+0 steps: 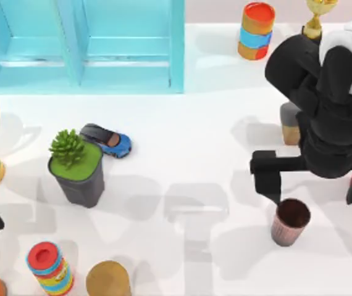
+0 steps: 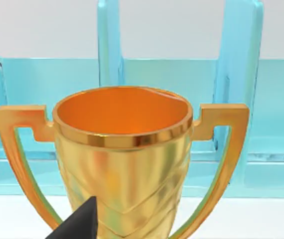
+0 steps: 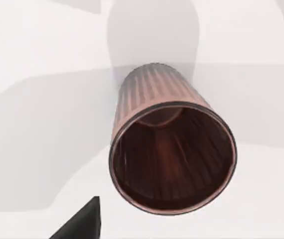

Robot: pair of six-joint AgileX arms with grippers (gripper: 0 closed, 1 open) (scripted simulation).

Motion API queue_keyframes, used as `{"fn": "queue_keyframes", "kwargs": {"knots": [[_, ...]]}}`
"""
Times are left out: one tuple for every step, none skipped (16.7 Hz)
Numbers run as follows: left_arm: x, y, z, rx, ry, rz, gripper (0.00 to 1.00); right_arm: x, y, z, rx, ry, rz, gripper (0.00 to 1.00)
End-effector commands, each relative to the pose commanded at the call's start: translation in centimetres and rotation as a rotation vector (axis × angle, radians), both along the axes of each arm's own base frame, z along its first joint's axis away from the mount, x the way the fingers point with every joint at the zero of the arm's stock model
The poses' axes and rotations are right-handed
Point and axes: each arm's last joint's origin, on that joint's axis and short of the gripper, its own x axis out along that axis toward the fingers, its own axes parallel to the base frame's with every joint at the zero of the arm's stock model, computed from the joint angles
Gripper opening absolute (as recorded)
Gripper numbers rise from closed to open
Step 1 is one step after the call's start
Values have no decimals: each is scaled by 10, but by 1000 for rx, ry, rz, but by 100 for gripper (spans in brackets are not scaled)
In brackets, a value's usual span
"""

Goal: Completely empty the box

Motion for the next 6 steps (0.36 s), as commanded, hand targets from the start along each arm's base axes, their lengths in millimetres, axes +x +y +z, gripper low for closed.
{"fn": "queue_keyframes", "kwargs": {"knots": [[0, 0, 0, 0, 0, 0, 100, -1, -1, 13, -2, 3, 0, 100], [0, 0, 0, 0, 0, 0, 100, -2, -1, 25, 0, 0, 0, 100], [0, 0, 0, 0, 0, 0, 100, -3, -2, 35, 3, -5, 0, 100], [0, 0, 0, 0, 0, 0, 100, -3, -3, 42, 6, -9, 0, 100], [0, 0, 0, 0, 0, 0, 100, -4, -3, 46, 8, -12, 0, 100], [0, 0, 0, 0, 0, 0, 100, -4, -3, 46, 8, -12, 0, 100]]}}
